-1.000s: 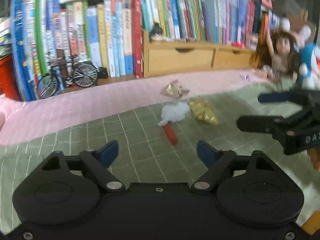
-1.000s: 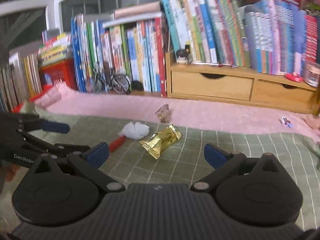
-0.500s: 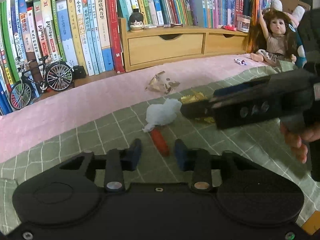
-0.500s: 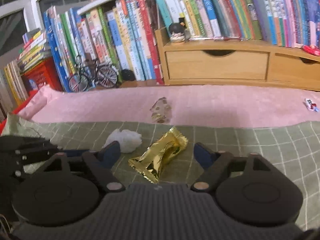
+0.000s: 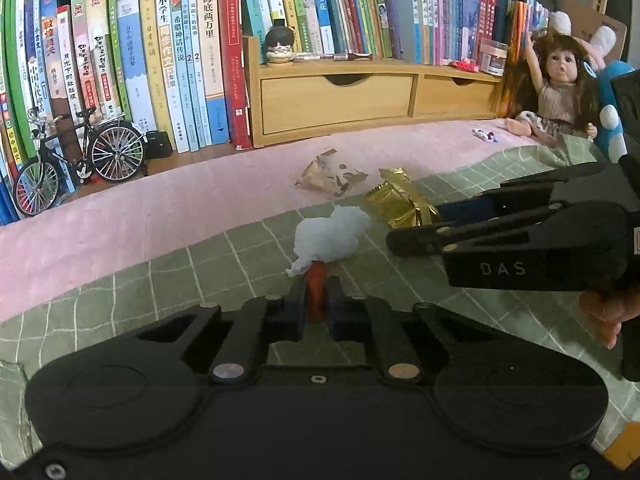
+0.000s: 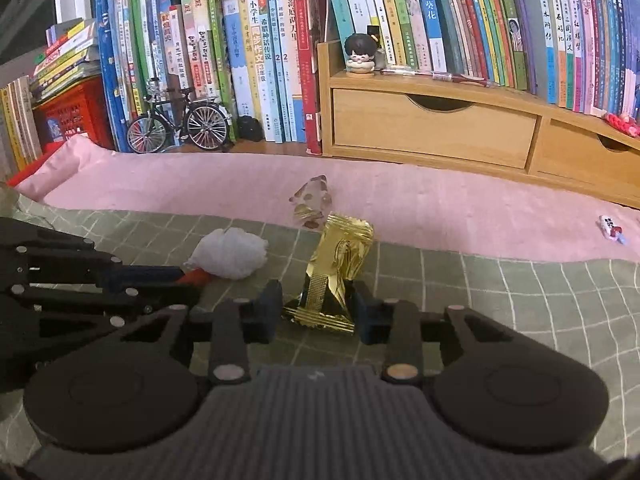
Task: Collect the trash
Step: 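Grasp the gold foil wrapper with the right gripper while the left grasps the red piece, then carry the gold wrapper and red piece down past the bed edge toward the bin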
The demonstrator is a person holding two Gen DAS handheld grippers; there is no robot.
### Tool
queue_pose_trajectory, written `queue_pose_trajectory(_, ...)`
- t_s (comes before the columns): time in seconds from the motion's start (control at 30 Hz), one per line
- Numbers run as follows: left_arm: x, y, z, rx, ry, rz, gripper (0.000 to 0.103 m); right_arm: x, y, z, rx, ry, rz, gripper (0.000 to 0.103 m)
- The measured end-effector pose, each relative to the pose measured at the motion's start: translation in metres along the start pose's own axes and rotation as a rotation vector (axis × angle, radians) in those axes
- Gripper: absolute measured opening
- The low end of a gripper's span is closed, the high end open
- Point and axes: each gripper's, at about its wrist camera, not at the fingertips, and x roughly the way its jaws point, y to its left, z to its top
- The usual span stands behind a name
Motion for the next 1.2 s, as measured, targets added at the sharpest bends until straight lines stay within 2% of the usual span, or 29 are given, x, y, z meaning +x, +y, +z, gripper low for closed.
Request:
queue_pose_trajectory(0.37,-0.033,0.001,-0.014,-0.024,-0.003,-0.021,0.009,-0.031,-0.003,-0.009,0.032,-0.020,0.009,0.041)
queue_pose_trajectory(0.6,-0.059,0.003,-0.029,-0.053,0.000,-0.019,0.009,-0.060,0.008,-0.028,0.064,-0.032,0.029,0.041)
queue_pose_trajectory(1.2,-0.159,-0.011,-0.081,-0.114,-0.046,-0.031,0.009,-0.132,0.050,-0.067,0.097,-0.074,0.095,0.041)
